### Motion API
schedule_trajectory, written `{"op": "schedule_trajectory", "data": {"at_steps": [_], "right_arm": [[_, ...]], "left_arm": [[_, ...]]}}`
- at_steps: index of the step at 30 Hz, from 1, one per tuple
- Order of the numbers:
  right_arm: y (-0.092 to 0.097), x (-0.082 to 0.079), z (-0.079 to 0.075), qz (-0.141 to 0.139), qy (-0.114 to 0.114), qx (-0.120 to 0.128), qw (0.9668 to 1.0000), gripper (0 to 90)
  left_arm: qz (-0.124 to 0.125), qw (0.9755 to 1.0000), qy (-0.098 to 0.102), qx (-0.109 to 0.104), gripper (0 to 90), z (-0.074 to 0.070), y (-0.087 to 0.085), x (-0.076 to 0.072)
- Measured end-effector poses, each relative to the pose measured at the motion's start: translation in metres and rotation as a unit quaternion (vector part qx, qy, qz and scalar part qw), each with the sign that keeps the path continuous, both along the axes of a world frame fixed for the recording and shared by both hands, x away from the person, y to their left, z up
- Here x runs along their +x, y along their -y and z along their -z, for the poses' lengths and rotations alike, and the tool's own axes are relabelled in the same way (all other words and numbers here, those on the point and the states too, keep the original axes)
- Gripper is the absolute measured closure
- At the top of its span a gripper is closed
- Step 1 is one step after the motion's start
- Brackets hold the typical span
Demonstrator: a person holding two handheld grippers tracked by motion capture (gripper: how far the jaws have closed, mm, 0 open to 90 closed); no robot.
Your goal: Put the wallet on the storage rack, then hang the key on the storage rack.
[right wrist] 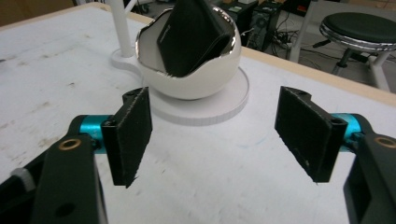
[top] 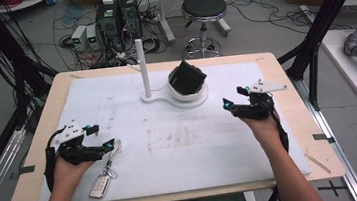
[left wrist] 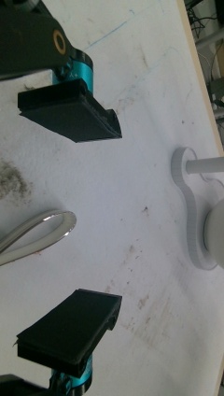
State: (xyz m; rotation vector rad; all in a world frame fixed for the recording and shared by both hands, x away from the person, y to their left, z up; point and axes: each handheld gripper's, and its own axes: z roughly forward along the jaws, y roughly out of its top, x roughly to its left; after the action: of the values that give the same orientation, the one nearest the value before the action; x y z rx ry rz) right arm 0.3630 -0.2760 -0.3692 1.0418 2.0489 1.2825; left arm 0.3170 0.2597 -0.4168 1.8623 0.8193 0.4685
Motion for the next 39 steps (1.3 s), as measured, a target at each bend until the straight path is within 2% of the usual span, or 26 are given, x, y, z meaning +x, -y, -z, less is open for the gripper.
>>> {"op": "schedule_trajectory", "data": {"at_steps": [1,6,7,8,9,10,11,14,18,25,30,35,39], "right_arm": [[0.002,-0.007,0.007,-0.003,-0.003,0.004,1.0000,26.6],[0.003,-0.019,0.018,-0.004,-0.012,0.011,0.9999,20.8],[0.004,-0.027,0.026,-0.007,-0.023,0.033,0.9992,19.7],[0.004,-0.027,0.026,-0.007,-0.023,0.033,0.9992,19.7],[0.002,-0.034,0.033,-0.015,-0.016,0.041,0.9989,19.7],[0.002,-0.034,0.033,-0.015,-0.016,0.041,0.9989,19.7],[0.000,-0.036,0.034,-0.018,-0.006,0.035,0.9992,19.7],[-0.002,-0.035,0.033,-0.017,0.000,0.036,0.9992,19.7],[-0.007,-0.032,0.038,-0.019,-0.008,0.013,0.9997,19.6],[-0.002,-0.029,0.037,-0.008,0.002,0.026,0.9996,19.6],[0.001,-0.025,0.038,0.008,0.001,0.027,0.9996,19.6],[0.001,-0.021,0.037,0.022,0.008,0.035,0.9991,19.7],[-0.001,-0.018,0.038,0.018,0.007,0.024,0.9995,19.7]], "left_arm": [[0.002,1.0000,0.002,-0.001,17.2,-0.001,0.001,0.002],[0.004,1.0000,0.006,-0.002,17.2,-0.002,0.003,0.005],[0.005,1.0000,0.009,-0.002,17.2,-0.003,0.003,0.006],[0.005,1.0000,0.009,-0.002,17.2,-0.003,0.003,0.006],[0.007,0.9999,0.010,-0.002,17.2,-0.003,0.003,0.007],[0.007,0.9999,0.010,-0.002,17.2,-0.003,0.003,0.007],[0.007,0.9999,0.007,0.000,17.3,-0.002,0.003,0.007],[0.007,1.0000,0.007,-0.001,17.2,-0.001,0.003,0.008],[0.008,0.9999,0.009,-0.001,17.3,-0.002,0.002,0.007],[0.008,0.9999,0.006,0.007,17.2,-0.003,0.004,0.006],[0.005,1.0000,0.005,0.003,17.2,-0.002,0.003,0.001],[0.008,0.9999,-0.006,0.012,17.2,0.001,0.003,0.001],[0.006,0.9997,-0.014,0.017,17.2,0.001,0.003,-0.002]]}}
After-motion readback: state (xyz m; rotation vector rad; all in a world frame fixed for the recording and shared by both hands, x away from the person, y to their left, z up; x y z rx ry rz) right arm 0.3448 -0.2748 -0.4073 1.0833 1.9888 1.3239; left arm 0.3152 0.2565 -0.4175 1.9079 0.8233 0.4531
